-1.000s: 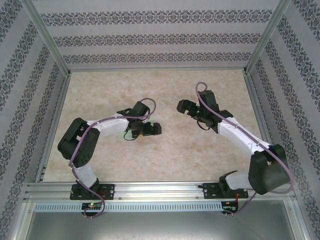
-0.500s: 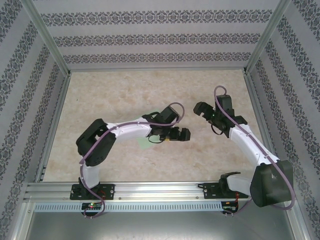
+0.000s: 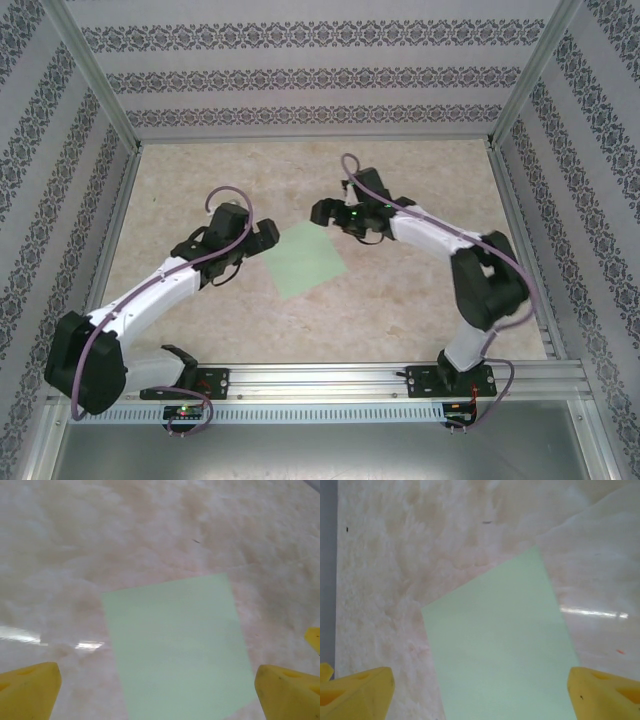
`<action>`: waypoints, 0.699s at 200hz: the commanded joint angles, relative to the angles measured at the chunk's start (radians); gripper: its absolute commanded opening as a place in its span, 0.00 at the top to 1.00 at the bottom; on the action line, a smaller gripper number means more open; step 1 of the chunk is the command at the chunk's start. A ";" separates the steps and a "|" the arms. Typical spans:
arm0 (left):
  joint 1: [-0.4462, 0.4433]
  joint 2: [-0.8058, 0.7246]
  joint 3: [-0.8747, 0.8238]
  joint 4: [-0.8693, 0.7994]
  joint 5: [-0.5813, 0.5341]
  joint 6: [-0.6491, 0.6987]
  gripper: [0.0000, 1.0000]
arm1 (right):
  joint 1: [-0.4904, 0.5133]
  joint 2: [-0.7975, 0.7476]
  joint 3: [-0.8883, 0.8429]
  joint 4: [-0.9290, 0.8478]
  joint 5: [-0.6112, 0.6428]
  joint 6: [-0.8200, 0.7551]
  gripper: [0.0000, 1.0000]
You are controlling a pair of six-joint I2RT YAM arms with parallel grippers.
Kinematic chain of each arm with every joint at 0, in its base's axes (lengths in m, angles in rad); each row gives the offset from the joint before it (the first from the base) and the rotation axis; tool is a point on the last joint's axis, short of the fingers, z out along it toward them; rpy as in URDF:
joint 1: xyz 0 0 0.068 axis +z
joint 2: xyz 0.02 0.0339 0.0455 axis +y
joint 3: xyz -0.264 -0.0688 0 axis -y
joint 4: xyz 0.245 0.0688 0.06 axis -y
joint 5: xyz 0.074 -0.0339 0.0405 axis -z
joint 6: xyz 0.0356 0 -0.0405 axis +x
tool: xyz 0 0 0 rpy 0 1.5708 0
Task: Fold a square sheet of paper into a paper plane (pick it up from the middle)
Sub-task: Move the square sheet of paper to the center of the table, then rotate the square sheet of paper at the center of the table.
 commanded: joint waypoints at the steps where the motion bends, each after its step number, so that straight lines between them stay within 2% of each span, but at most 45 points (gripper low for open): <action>1: 0.022 -0.071 -0.010 -0.024 -0.068 -0.005 0.00 | 0.052 0.096 0.129 -0.028 -0.030 0.012 0.12; 15: 0.031 -0.102 -0.022 -0.025 -0.078 -0.001 0.00 | 0.080 0.155 0.174 -0.043 -0.009 0.021 0.11; 46: 0.032 -0.152 -0.046 -0.019 -0.111 -0.011 0.00 | 0.090 0.267 0.240 -0.046 -0.072 0.050 0.15; 72: 0.034 -0.177 -0.066 0.006 -0.106 -0.013 0.00 | 0.088 0.292 0.213 -0.033 -0.051 0.077 0.15; 98: 0.032 -0.189 -0.066 0.041 -0.079 0.013 0.00 | 0.070 0.253 0.104 0.015 0.018 0.124 0.16; 140: 0.033 -0.174 -0.058 0.095 -0.039 0.051 0.00 | 0.006 0.103 -0.132 0.078 0.136 0.207 0.18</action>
